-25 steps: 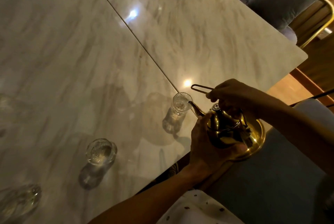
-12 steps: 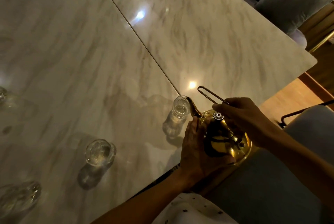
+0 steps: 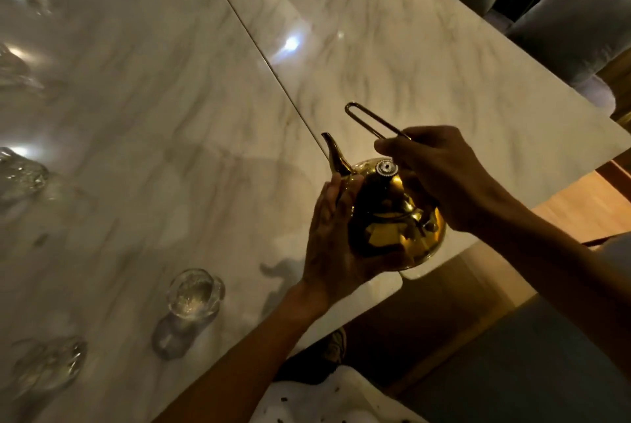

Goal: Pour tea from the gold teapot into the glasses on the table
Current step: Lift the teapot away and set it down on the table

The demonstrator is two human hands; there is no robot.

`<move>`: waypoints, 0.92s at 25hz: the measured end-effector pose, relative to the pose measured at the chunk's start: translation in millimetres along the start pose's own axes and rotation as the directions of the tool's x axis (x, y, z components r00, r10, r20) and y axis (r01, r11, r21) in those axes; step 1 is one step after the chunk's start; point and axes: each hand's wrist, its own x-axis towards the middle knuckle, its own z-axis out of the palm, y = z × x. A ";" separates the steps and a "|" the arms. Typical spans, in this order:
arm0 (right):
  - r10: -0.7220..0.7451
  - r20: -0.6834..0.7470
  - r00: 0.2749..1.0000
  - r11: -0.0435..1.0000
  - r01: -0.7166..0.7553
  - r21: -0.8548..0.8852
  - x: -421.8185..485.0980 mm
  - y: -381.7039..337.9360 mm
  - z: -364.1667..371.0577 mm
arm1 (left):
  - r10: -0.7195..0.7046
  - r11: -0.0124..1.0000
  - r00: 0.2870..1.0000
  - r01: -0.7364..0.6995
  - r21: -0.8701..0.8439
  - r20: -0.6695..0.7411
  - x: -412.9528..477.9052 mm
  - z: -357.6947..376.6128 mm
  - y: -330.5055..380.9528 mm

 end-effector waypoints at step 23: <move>-0.138 0.069 0.988 0.984 0.145 -0.104 187.4 41.4 129.0 | -0.269 0.947 0.960 0.249 0.203 0.078 77.2 -71.0 -180.2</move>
